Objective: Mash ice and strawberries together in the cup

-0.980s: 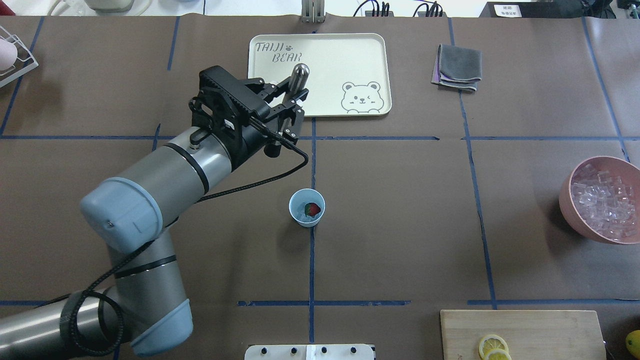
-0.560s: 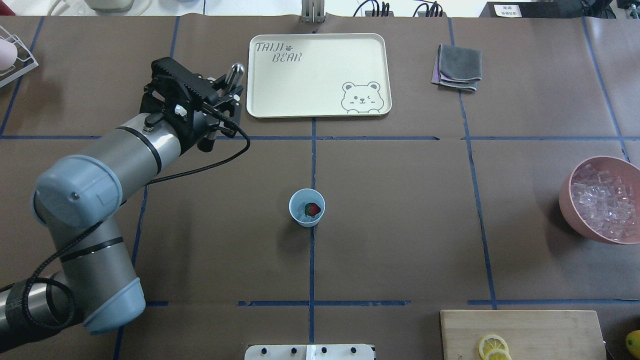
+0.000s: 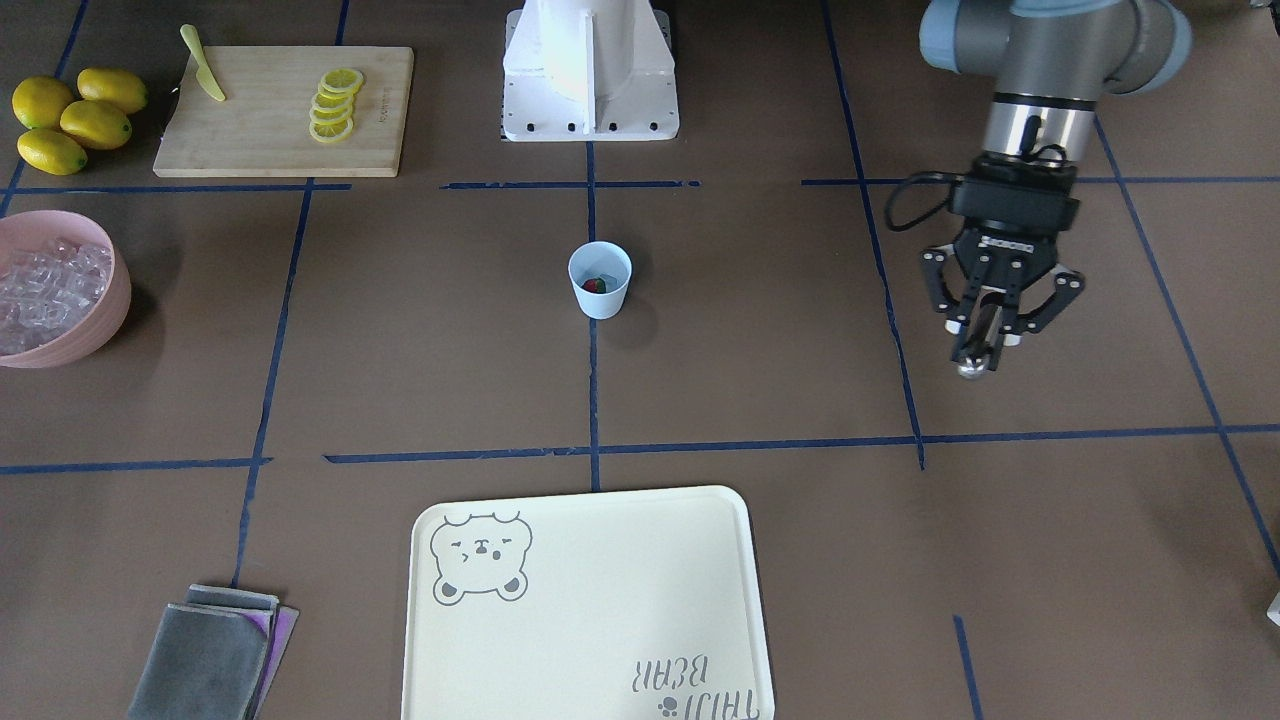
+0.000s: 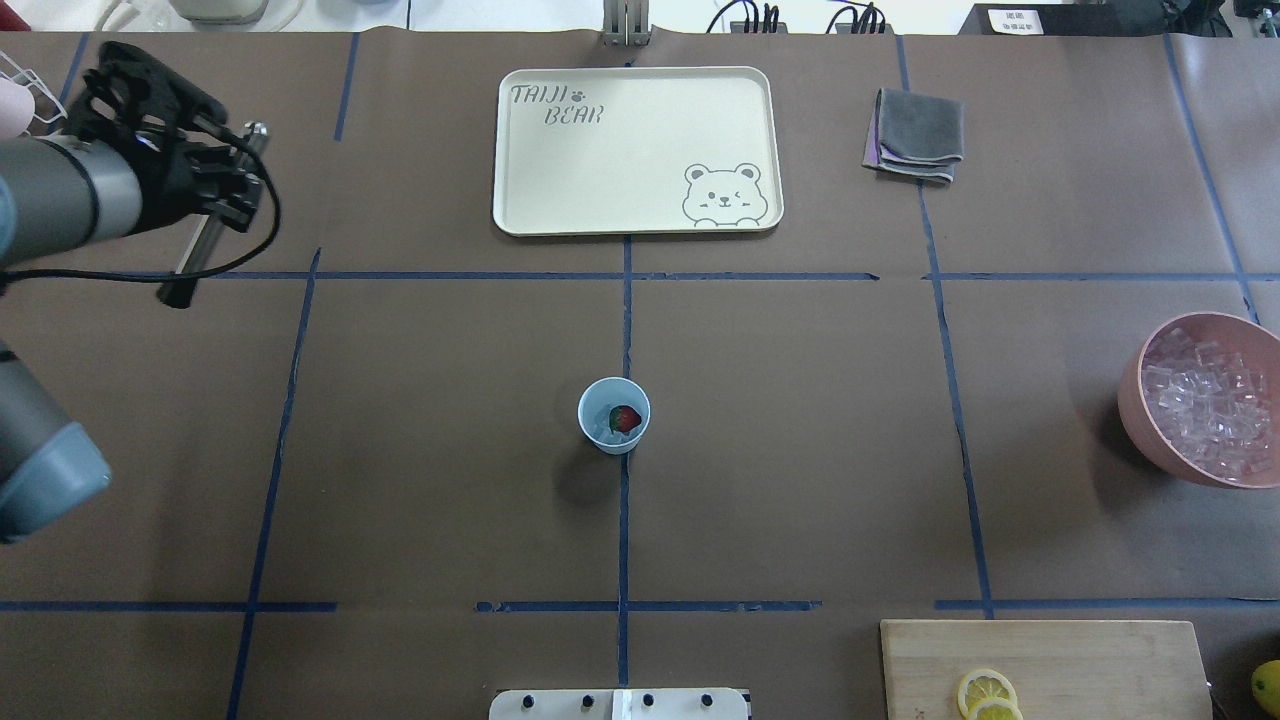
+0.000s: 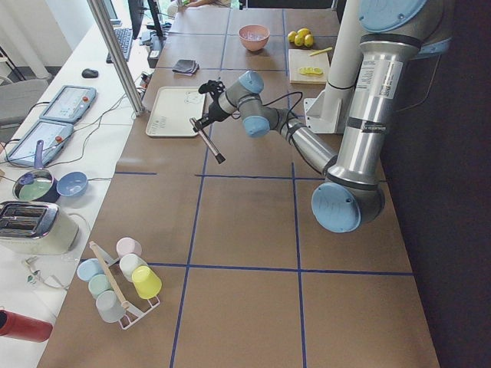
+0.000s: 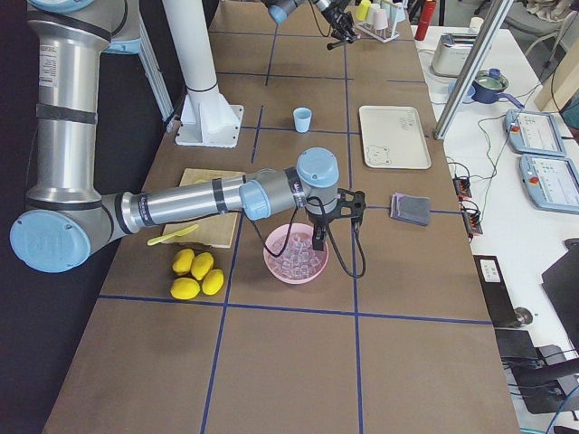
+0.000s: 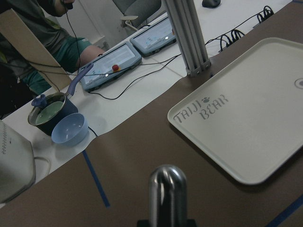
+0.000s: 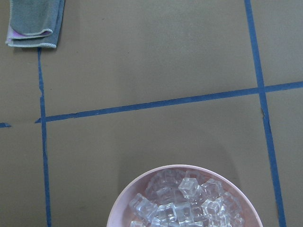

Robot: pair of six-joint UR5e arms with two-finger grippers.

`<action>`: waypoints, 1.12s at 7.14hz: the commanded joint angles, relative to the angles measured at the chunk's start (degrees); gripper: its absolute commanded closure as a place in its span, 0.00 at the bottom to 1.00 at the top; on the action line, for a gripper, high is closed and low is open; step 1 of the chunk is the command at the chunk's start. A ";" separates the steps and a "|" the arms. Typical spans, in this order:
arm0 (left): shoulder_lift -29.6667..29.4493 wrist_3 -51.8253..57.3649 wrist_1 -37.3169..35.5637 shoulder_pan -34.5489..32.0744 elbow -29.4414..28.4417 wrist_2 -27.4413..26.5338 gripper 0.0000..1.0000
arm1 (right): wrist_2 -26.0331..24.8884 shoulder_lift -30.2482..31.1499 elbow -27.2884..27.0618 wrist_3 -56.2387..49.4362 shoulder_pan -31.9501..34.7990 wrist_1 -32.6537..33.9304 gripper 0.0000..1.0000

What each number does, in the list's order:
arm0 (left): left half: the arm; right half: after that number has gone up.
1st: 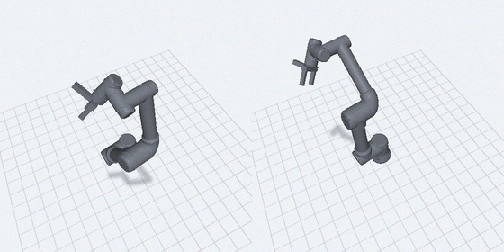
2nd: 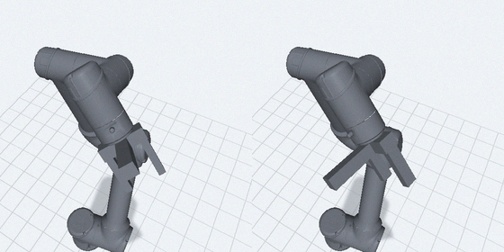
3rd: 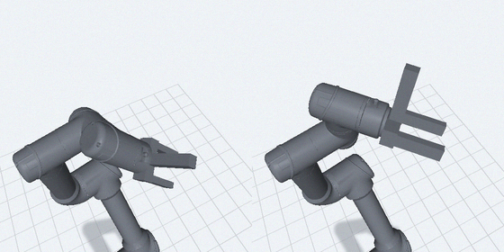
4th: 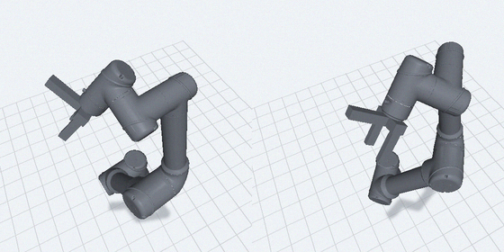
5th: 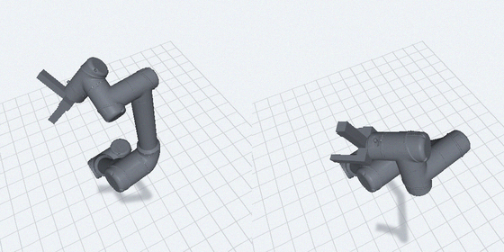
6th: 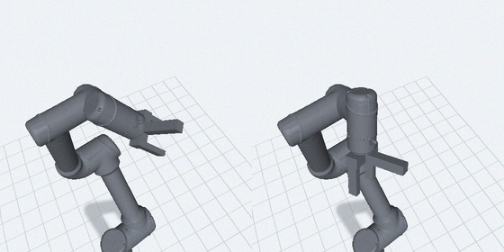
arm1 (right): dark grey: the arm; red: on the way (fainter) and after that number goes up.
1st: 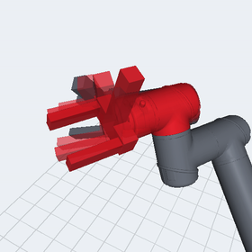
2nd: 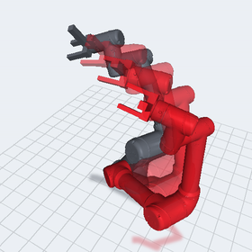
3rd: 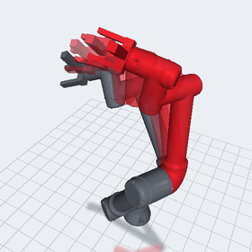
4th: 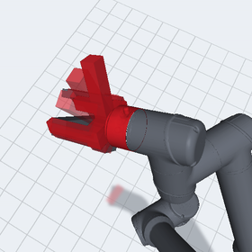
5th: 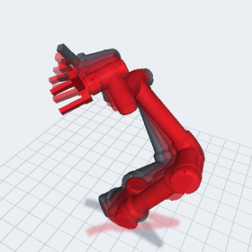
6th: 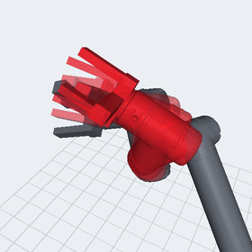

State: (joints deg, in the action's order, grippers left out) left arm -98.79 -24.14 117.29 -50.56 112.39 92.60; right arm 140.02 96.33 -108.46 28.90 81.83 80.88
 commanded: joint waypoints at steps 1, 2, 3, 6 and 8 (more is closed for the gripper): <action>9.26 -0.12 -4.16 -6.64 0.11 8.29 1.00 | -0.01 0.00 0.53 -0.08 0.00 -0.28 0.01; 13.14 -4.91 -7.05 -8.22 -0.41 10.30 1.00 | -0.10 0.00 0.88 -0.25 0.00 -0.37 0.01; 13.44 -14.35 -10.30 -9.80 -0.59 14.59 1.00 | -0.10 0.00 0.88 -0.25 0.00 -0.37 0.01; 12.92 -20.34 -15.88 -9.99 -6.00 22.27 0.95 | -0.01 0.00 0.79 -0.17 0.00 -0.37 0.01; 13.62 -18.42 0.39 -9.99 -18.10 23.24 0.98 | 0.17 0.00 0.79 0.01 -0.09 -0.37 0.01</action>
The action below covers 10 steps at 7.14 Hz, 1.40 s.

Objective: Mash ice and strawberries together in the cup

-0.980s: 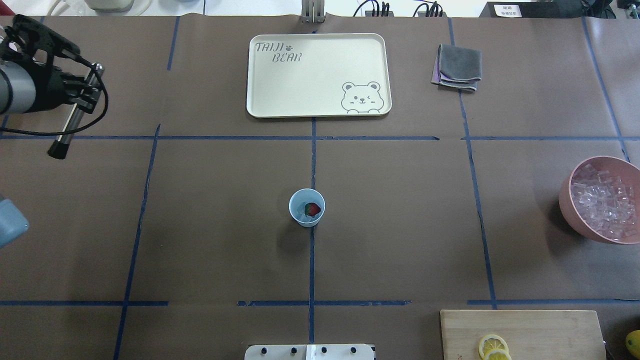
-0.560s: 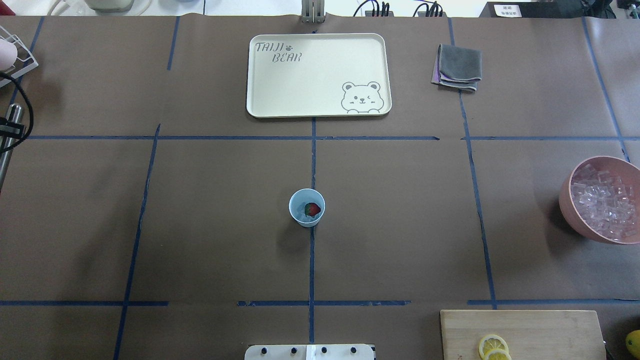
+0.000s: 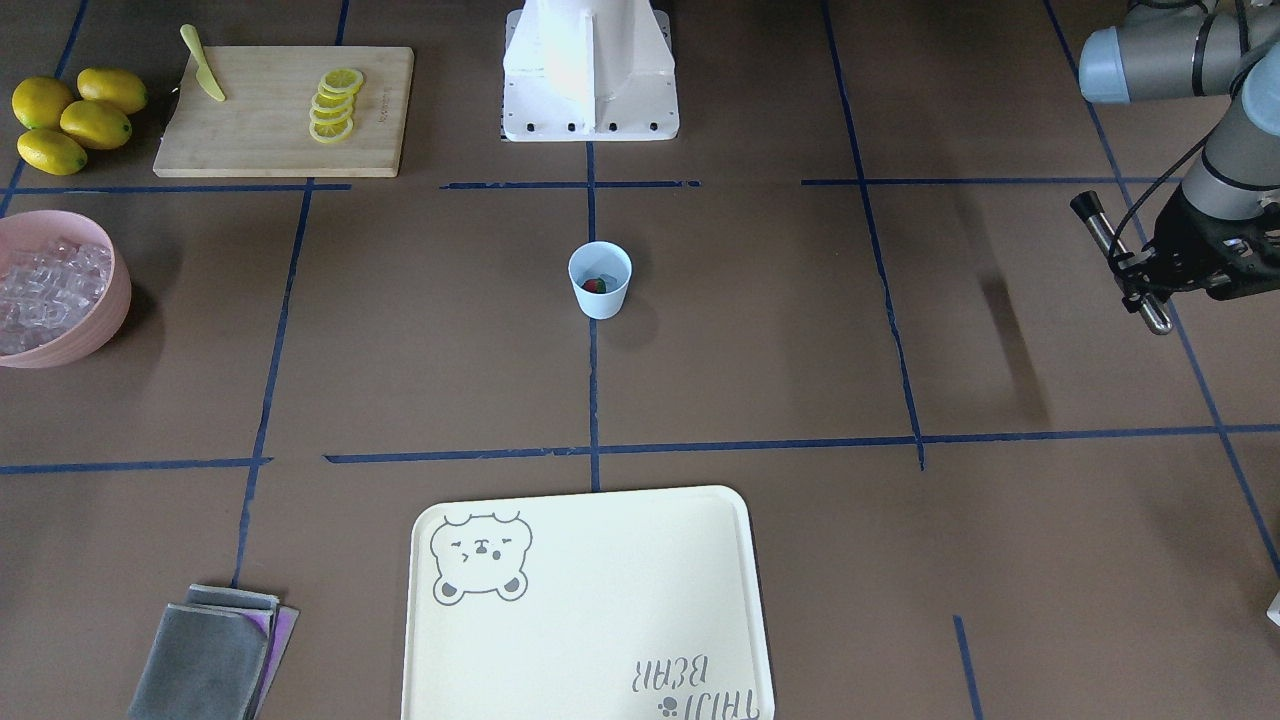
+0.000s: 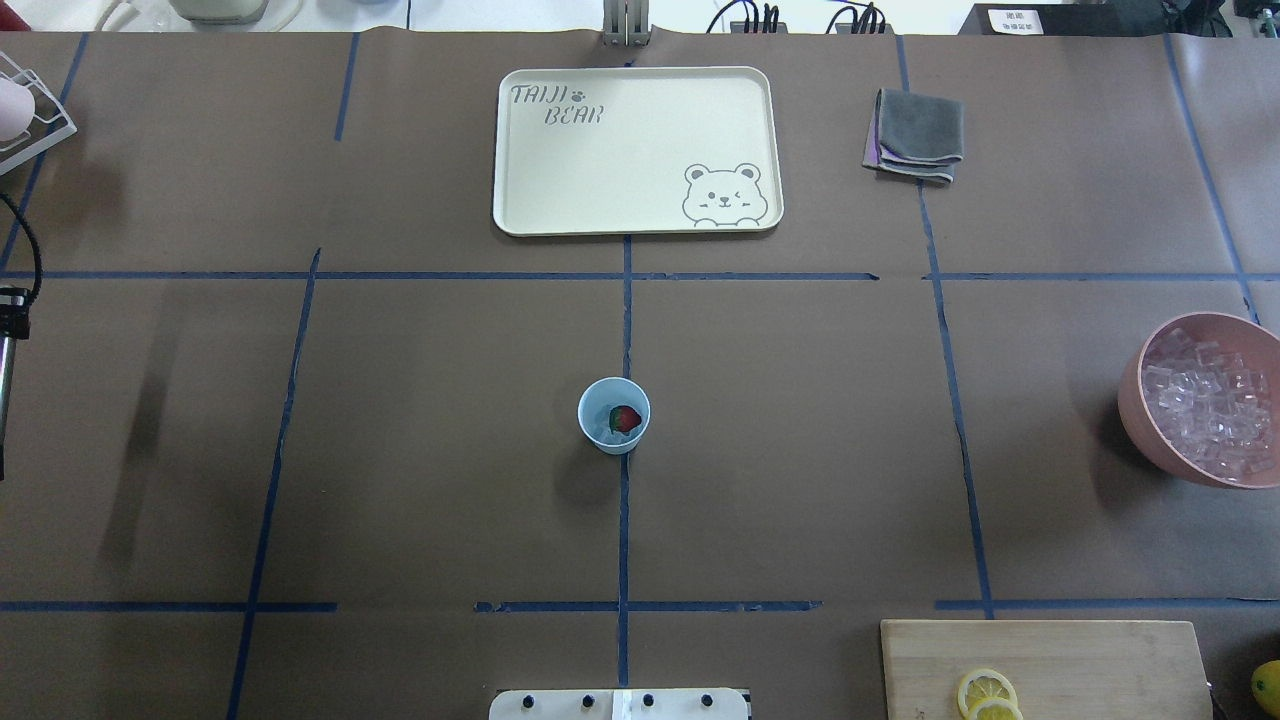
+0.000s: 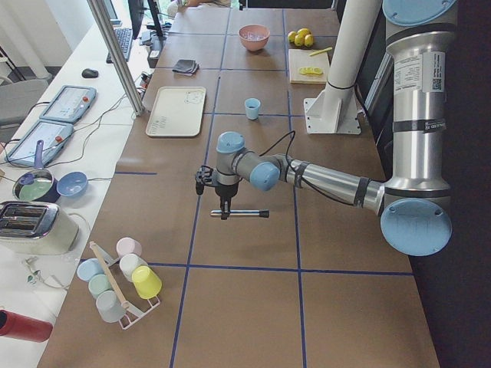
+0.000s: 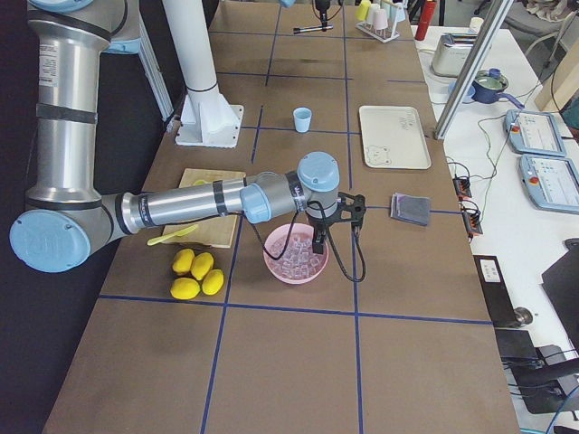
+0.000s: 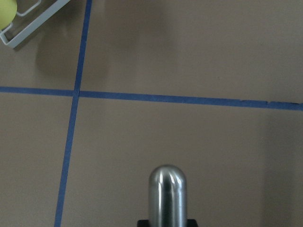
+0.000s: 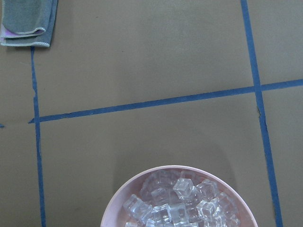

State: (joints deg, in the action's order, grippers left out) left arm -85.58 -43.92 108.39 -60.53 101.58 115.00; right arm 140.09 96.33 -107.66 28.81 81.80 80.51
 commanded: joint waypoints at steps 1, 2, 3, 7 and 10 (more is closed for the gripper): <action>0.33 3.73 14.87 0.06 -12.76 6.76 0.99 | 0.10 -0.09 0.00 0.11 -0.06 0.00 0.01; -0.19 3.85 14.92 0.15 -13.77 8.56 1.00 | 0.10 0.00 0.00 0.11 -0.06 0.00 0.01; 0.24 3.93 14.40 0.15 -13.78 8.83 1.00 | 0.19 0.00 0.00 0.19 -0.06 0.00 0.01; 1.30 4.28 15.18 -0.11 -14.57 11.91 1.00 | 0.19 0.00 0.00 0.19 -0.06 0.00 0.01; 0.95 9.82 15.19 -0.11 -15.10 9.19 1.00 | 0.27 0.00 0.00 0.11 -0.06 -0.09 0.01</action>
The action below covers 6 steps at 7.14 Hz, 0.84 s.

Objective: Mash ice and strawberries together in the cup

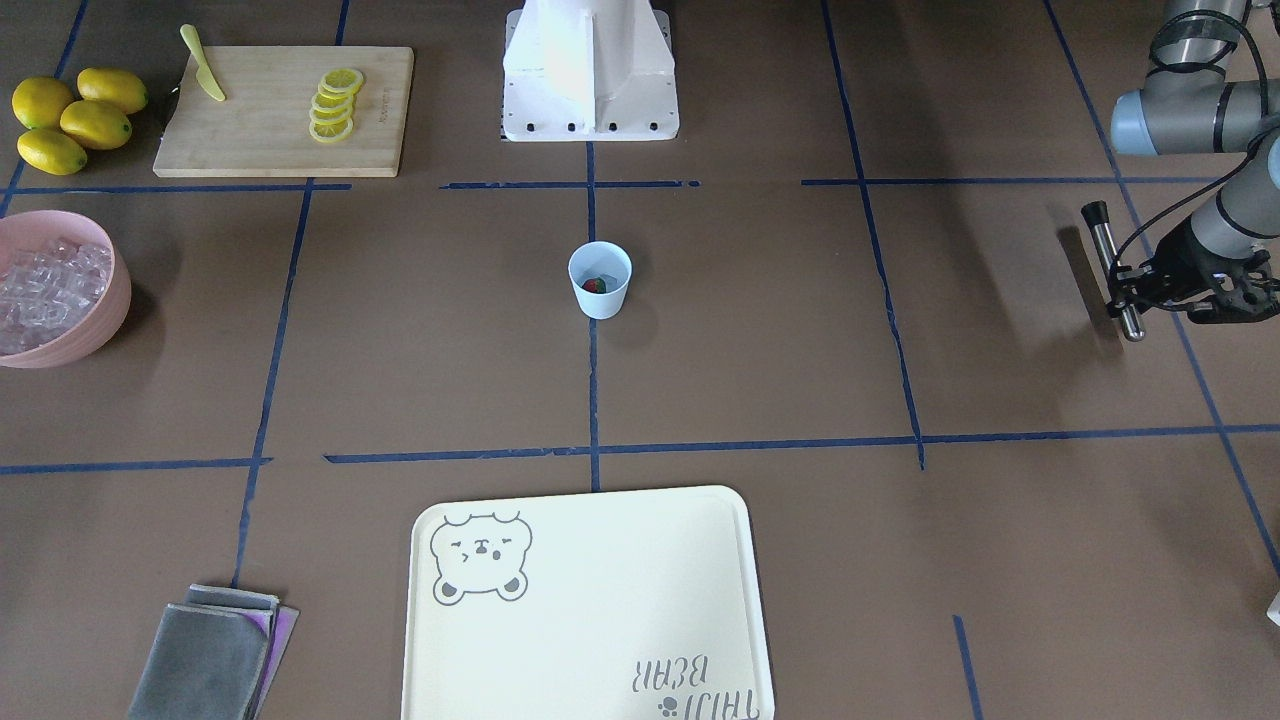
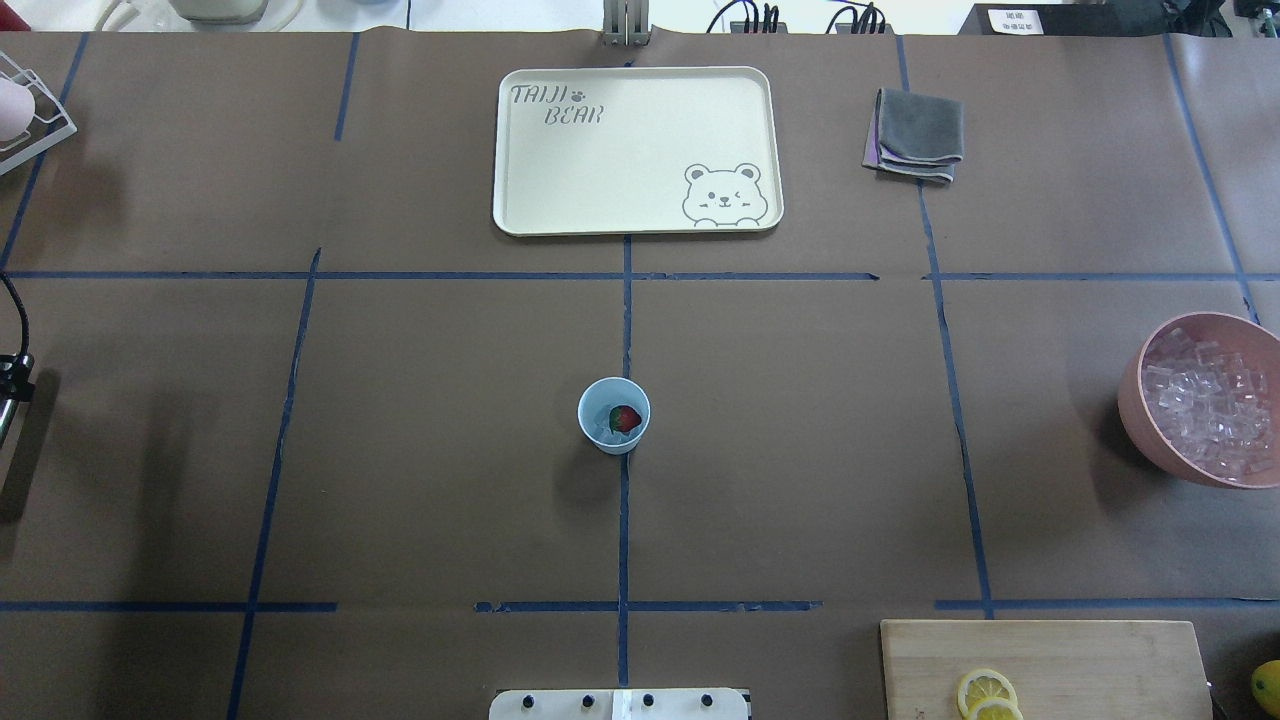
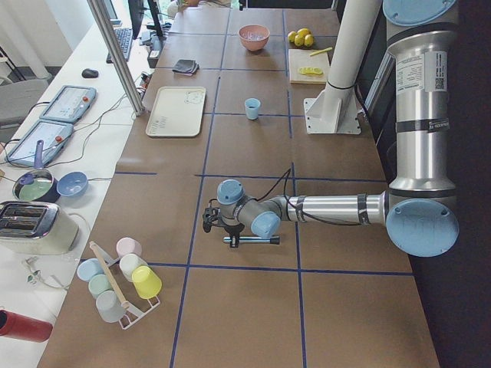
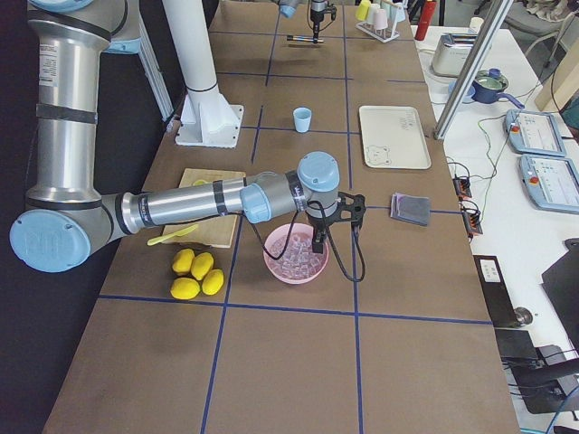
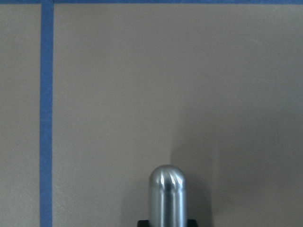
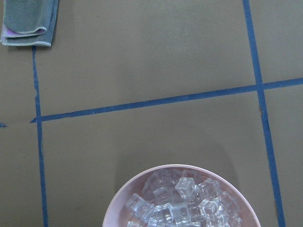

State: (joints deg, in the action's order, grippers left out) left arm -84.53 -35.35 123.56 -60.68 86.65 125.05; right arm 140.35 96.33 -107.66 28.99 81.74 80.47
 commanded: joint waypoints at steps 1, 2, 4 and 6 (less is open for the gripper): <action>-0.20 1.86 0.02 0.13 -0.68 -2.60 1.00 | 0.10 0.00 0.00 0.02 0.00 -0.05 0.01; -0.29 2.04 0.02 0.13 -0.69 -2.80 1.00 | 0.10 0.00 0.00 -0.07 0.00 -0.05 0.01; -0.29 1.69 0.02 0.04 -0.78 -2.80 0.86 | 0.10 0.18 0.00 -0.07 0.00 -0.05 0.01; -0.37 1.60 0.02 0.13 -0.78 -2.80 0.17 | 0.10 0.18 -0.09 -0.07 0.08 -0.05 0.01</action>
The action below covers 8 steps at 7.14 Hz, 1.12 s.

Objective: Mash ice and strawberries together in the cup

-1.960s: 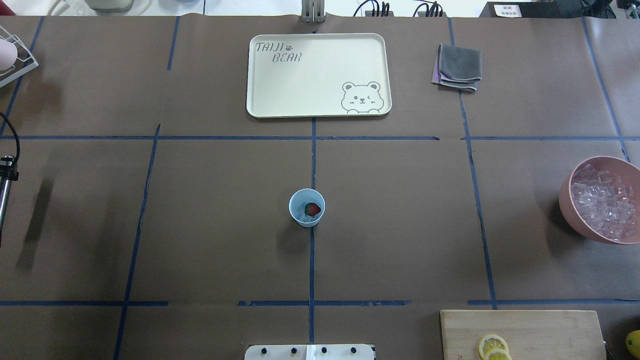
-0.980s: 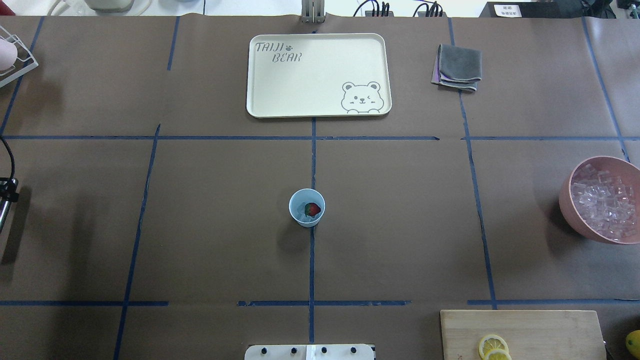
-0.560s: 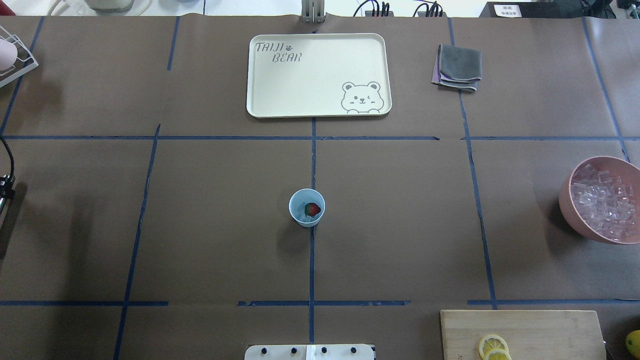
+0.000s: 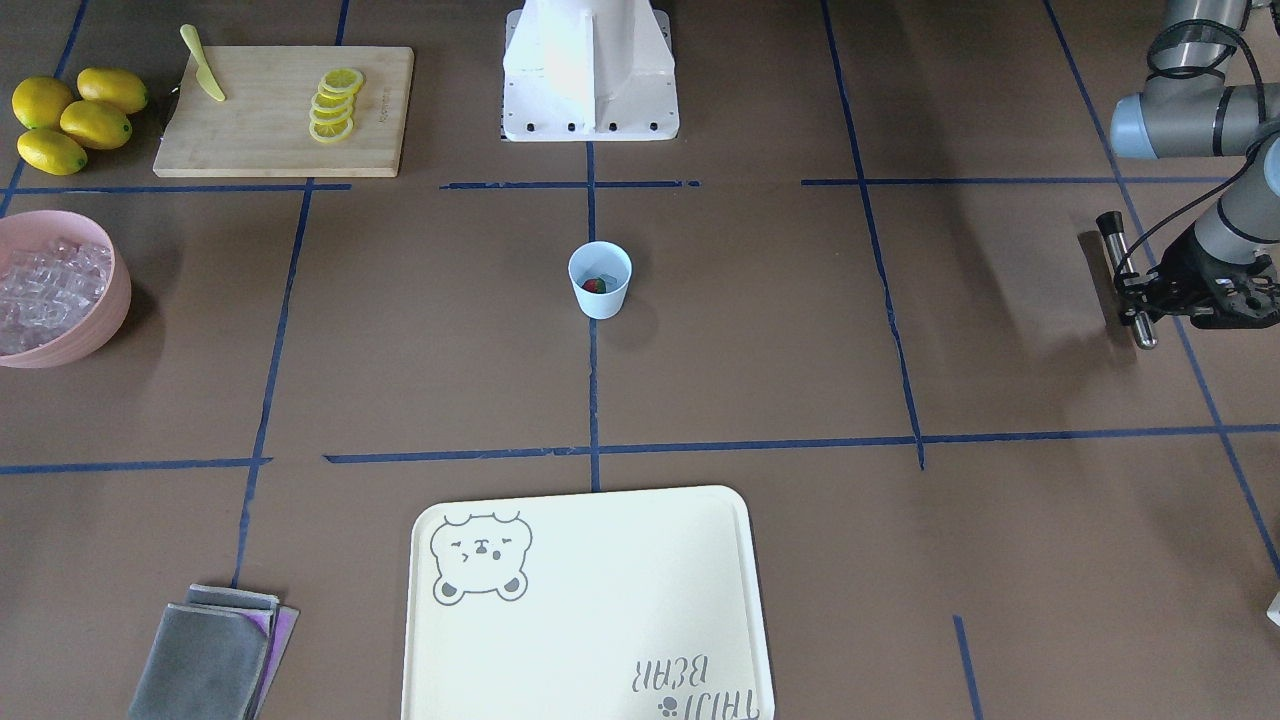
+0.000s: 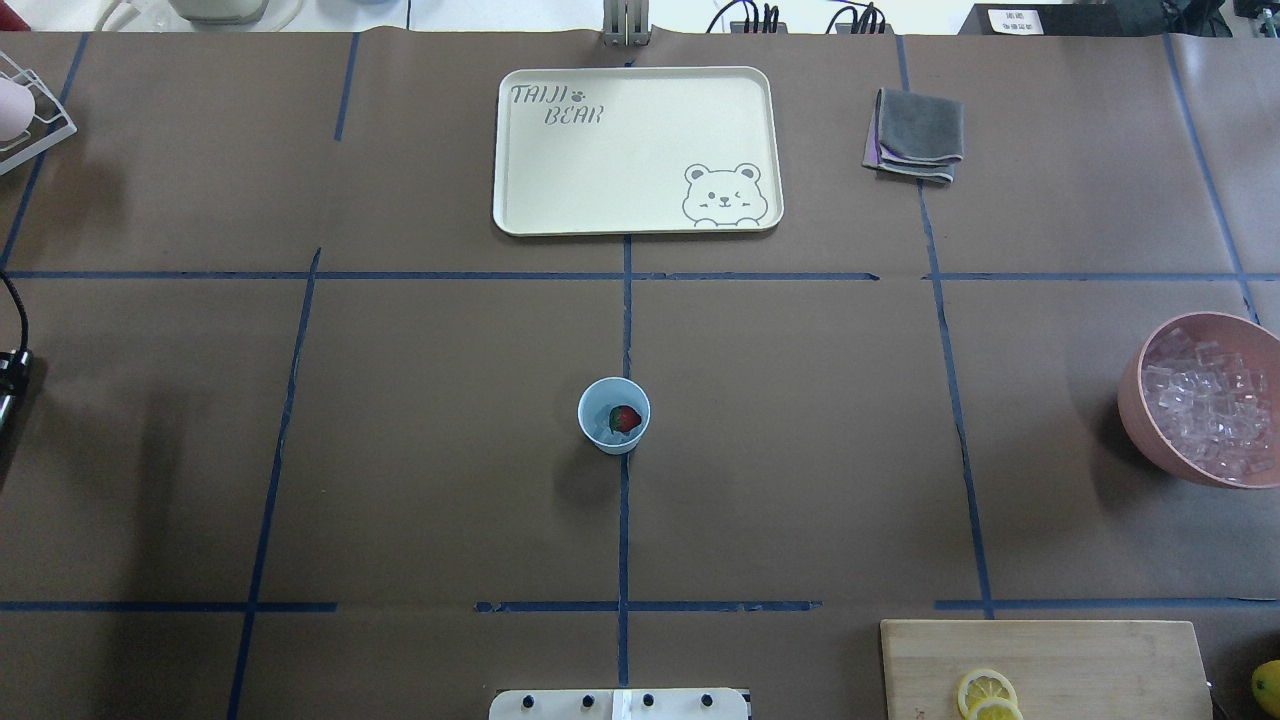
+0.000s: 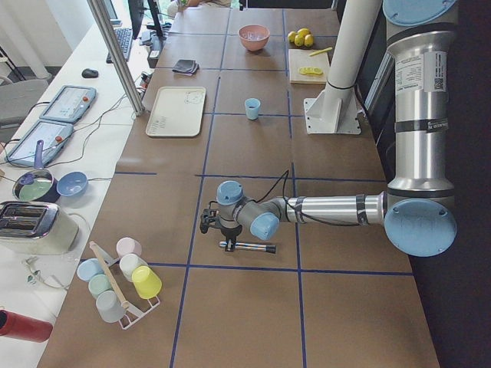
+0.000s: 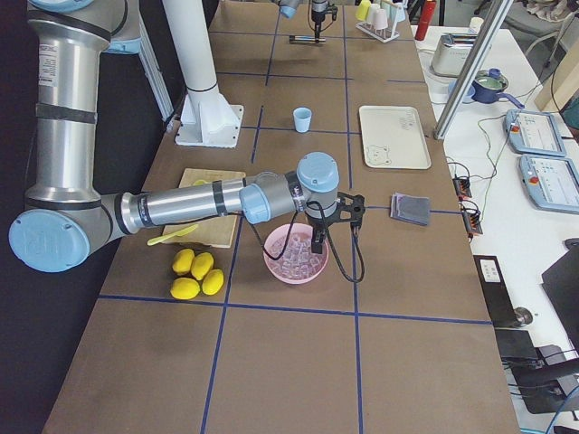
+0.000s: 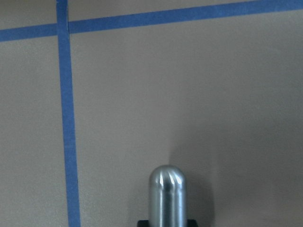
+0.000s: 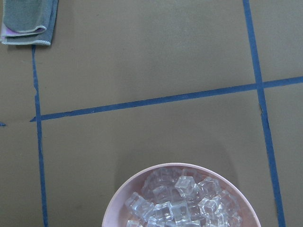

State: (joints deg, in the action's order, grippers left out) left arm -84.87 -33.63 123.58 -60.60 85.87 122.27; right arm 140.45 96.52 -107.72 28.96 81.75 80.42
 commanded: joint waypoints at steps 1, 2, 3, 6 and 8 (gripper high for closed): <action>0.05 -0.29 0.09 -0.05 -0.01 -0.27 0.00 | 0.00 -0.02 -0.03 0.04 -0.01 0.00 0.01; 0.06 -0.29 0.09 -0.05 0.17 -0.36 0.00 | 0.00 0.07 -0.12 0.04 -0.01 0.00 0.01; 0.23 -0.29 0.00 -0.40 1.04 -0.19 0.00 | 0.09 -0.02 -0.47 0.04 0.07 0.17 0.01; -0.29 8.87 -5.93 -12.04 4.04 9.58 0.00 | -0.26 0.15 0.57 -4.75 0.94 1.14 0.01; -0.82 27.65 -20.74 -23.20 5.79 14.29 0.00 | -2.44 0.16 2.25 -21.14 6.20 11.36 0.01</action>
State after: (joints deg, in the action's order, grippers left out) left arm -85.33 -16.88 111.77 -77.47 90.64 133.32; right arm 139.58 96.62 -106.34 17.39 84.91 85.71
